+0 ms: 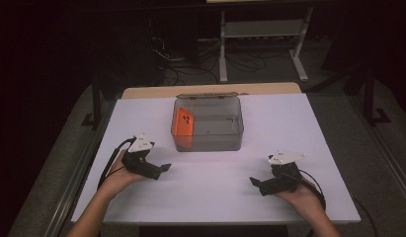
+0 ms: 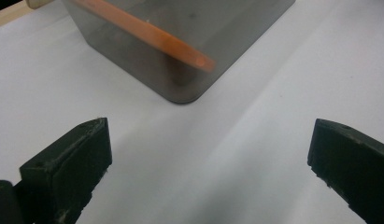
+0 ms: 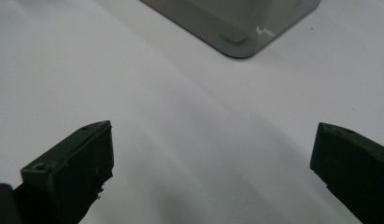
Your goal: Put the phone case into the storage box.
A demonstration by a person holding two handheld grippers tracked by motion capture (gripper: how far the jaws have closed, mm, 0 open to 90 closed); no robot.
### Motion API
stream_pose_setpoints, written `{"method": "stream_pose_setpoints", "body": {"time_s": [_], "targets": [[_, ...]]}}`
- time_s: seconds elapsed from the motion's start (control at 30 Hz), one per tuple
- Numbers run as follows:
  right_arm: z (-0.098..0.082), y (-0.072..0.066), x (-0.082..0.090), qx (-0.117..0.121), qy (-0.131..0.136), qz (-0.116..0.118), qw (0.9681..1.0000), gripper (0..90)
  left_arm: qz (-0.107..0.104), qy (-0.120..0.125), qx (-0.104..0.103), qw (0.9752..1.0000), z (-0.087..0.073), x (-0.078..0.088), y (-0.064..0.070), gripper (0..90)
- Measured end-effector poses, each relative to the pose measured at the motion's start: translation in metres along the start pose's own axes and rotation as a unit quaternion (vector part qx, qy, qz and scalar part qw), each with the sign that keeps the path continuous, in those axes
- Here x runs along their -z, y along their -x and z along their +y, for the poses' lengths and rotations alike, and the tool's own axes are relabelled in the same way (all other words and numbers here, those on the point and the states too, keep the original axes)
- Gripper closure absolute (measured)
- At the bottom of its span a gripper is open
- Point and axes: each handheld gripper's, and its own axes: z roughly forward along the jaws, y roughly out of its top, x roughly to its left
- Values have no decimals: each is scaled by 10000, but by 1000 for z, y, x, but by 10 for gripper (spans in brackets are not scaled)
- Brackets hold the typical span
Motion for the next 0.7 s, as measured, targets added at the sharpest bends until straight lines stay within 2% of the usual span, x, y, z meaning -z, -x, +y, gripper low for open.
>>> {"method": "stream_pose_setpoints", "body": {"time_s": [0.43, 0.7], "targets": [[0, 0, 0, 1, 6, -11, 10000, 0, 25, 149, 165, 9998, -17, 5, 10, 0], [0, 1, 0, 5, 6, -10, 10000, 0, 18, 285, 362, 9989, -28, 7, 15, 0]]}}
